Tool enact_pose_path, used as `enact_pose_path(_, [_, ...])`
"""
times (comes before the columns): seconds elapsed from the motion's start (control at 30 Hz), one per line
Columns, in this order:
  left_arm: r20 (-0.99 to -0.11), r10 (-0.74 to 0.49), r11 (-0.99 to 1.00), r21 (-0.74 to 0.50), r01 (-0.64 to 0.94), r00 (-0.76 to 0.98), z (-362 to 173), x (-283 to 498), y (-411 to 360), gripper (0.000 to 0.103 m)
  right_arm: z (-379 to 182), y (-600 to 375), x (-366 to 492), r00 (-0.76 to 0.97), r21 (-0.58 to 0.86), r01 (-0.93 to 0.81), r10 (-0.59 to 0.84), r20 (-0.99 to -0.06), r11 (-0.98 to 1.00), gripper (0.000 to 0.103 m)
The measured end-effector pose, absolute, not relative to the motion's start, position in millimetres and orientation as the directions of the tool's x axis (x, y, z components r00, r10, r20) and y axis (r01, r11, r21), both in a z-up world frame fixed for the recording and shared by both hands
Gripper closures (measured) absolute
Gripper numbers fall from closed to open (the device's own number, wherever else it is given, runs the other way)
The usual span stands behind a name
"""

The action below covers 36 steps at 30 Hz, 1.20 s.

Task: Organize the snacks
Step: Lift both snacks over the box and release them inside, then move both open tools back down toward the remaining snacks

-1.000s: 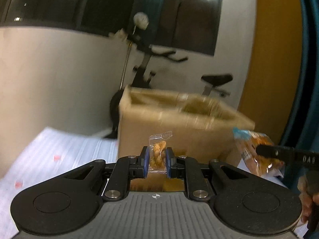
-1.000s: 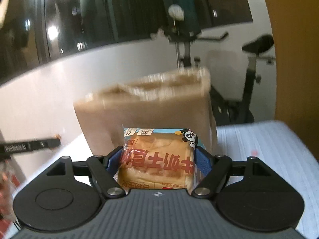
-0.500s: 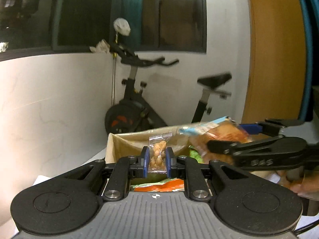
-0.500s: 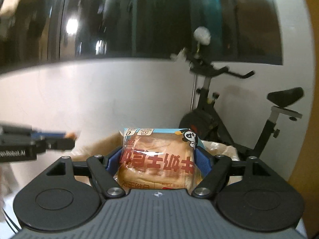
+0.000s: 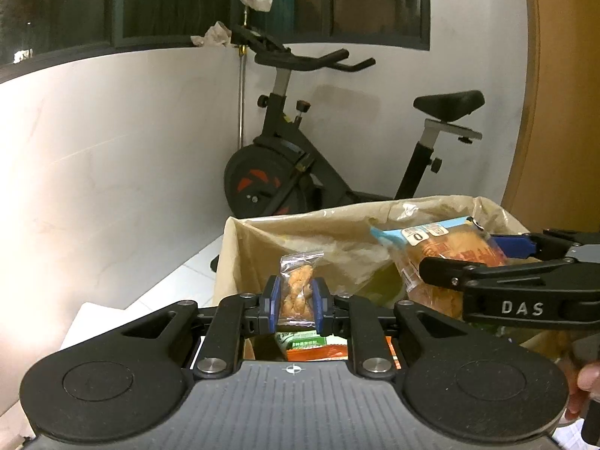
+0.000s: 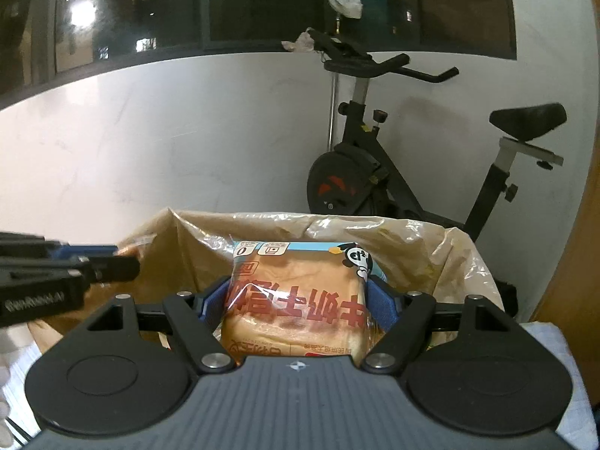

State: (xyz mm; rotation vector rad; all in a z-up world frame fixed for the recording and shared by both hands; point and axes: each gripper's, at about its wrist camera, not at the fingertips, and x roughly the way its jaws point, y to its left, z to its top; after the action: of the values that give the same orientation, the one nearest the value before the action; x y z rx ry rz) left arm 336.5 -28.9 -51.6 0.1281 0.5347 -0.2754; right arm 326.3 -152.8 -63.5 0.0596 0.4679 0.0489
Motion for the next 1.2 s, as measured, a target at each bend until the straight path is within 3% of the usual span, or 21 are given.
enact_pose_path(0.03, [-0.522, -0.221, 0.957, 0.047, 0.287, 0.823, -52, 336, -29, 0.080, -63, -155, 327, 0.888, 0.082, -0.031, 0.065, -0.455, 0.996, 0.025])
enact_pose_path(0.13, [-0.520, -0.213, 0.961, 0.041, 0.273, 0.827, -49, 333, -26, 0.051, -62, -161, 326, 0.881, 0.138, -0.035, 0.096, -0.463, 0.990, 0.023])
enact_pose_path(0.17, [-0.513, -0.208, 0.963, 0.042, 0.267, 0.833, -49, 330, -25, 0.047, -61, -163, 326, 0.880, 0.143, -0.039, 0.101, -0.465, 0.989, 0.021])
enact_pose_path(0.27, [-0.510, -0.198, 0.964, 0.054, 0.261, 0.837, -45, 324, -22, 0.047, -57, -166, 319, 0.897, 0.147, -0.045, 0.105, -0.430, 0.988, 0.015])
enact_pose_path(0.9, [-0.452, -0.223, 0.963, 0.036, 0.268, 0.863, -27, 250, 27, 0.034, -48, -156, 236, 0.905, 0.084, -0.197, 0.214, -0.367, 0.977, 0.015])
enact_pose_path(1.2, [-0.503, -0.241, 0.963, -0.015, 0.271, 0.830, -59, 203, 54, 0.033, -64, -159, 169, 0.924, 0.057, -0.242, 0.248, -0.293, 0.969, 0.015])
